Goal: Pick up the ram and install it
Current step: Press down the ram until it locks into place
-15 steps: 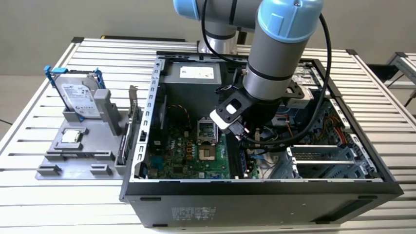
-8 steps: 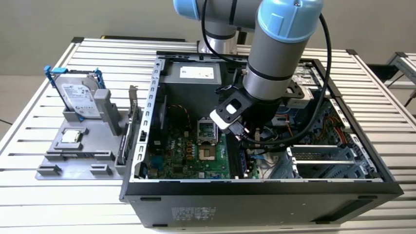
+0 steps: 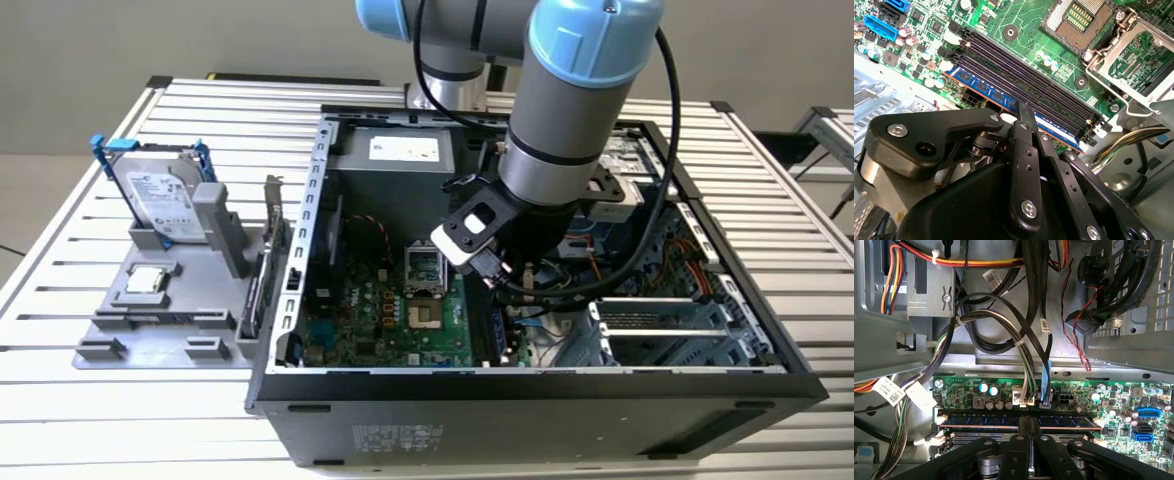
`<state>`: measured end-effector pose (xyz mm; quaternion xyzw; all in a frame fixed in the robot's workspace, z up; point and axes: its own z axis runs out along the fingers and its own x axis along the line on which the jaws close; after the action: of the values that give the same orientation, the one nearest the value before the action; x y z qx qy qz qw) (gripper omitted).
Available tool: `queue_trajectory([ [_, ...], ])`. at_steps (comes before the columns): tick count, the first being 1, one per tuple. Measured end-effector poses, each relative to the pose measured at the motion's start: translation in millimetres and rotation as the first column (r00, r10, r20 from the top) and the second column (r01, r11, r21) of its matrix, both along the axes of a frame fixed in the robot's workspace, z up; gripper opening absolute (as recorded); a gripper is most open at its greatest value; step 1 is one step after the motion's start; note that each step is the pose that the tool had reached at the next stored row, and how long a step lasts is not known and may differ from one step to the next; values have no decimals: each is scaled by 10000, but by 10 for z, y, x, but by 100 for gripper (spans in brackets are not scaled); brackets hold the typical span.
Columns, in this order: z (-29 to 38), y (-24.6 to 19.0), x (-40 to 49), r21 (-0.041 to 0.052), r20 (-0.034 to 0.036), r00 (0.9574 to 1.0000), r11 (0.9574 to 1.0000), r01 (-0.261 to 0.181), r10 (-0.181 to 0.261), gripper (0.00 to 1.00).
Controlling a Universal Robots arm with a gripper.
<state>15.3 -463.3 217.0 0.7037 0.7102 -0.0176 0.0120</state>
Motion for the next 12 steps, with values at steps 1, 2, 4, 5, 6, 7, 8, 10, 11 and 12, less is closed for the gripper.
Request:
queue_trajectory([
  [1,2,0,0,-1,0,10000,10000,0,0,0],
  [2,4,0,0,0,0,10000,10000,0,0,0],
  [4,11,0,0,3,1,10000,10000,0,0,0],
  [5,16,0,0,5,1,10000,10000,0,0,0],
  [6,25,1,0,10,3,10000,10000,1,-1,0],
  [7,35,2,0,14,4,10000,10000,1,-1,0],
  [8,47,3,0,23,5,10000,10000,1,-1,0],
  [10,85,1,0,2,1,10000,10000,0,0,0],
  [11,101,1,0,5,1,10000,10000,1,-1,0],
  [12,122,1,0,4,1,10000,10000,0,0,0],
])
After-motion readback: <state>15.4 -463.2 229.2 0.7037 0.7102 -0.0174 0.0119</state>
